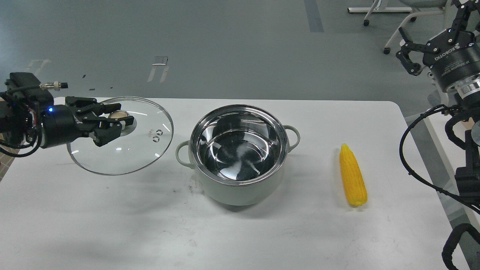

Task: Open pot and put corn in
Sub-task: 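Lift the glass lid off the pot and carry it beside the pot, then lower the glass lid onto the table and release it with the left gripper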

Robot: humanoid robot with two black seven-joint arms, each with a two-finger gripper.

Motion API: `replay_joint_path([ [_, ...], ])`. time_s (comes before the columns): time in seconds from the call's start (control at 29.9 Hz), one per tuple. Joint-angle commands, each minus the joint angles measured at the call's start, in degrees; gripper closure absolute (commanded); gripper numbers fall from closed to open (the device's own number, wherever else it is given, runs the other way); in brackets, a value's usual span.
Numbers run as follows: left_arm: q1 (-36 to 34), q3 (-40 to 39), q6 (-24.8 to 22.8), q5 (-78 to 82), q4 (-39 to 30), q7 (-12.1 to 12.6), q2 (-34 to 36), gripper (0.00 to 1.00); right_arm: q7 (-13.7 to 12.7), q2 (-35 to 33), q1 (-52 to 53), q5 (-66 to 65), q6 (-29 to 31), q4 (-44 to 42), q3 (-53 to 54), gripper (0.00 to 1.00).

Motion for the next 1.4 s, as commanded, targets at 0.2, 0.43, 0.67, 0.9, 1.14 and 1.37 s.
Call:
replay_joint_path([
  [0.2,8.55,0.16,7.61,-1.27,10.7,0.0,-4.38,0.6,0.01,0.01,-0.17,-0.09,0.0,0.16,-0.09,0.0],
  [0.43,8.99,0.16,8.05,-1.27,16.4,0.0,-9.48,0.6,0.01,-0.07,-0.26,-0.09,0.0,-0.01,-0.17,0.0],
  [0.67,10.57,0.25,9.28,-1.27,20.1,0.0,-10.72,0.58,0.01,0.01,-0.35,-0.09,0.0,0.08,-0.26,0.0],
  [0.9,11.27,0.25,9.54,-1.27,20.54,0.0,-11.07,0.51,-0.08,0.01,-0.44,-0.09,0.0,0.08,-0.52,0.0],
  [1.14,11.62,0.25,9.89,-1.45,20.54,0.0,-11.51,0.21,-0.08,-0.07,-1.14,-0.09,0.0,0.25,-0.7,0.0],
  [1.37,9.17,-1.15,9.8,-11.19,20.54,0.0,-10.89,0.11,-0.08,-2.44,-2.72,-1.4,0.0,0.43,-1.14,0.0],
])
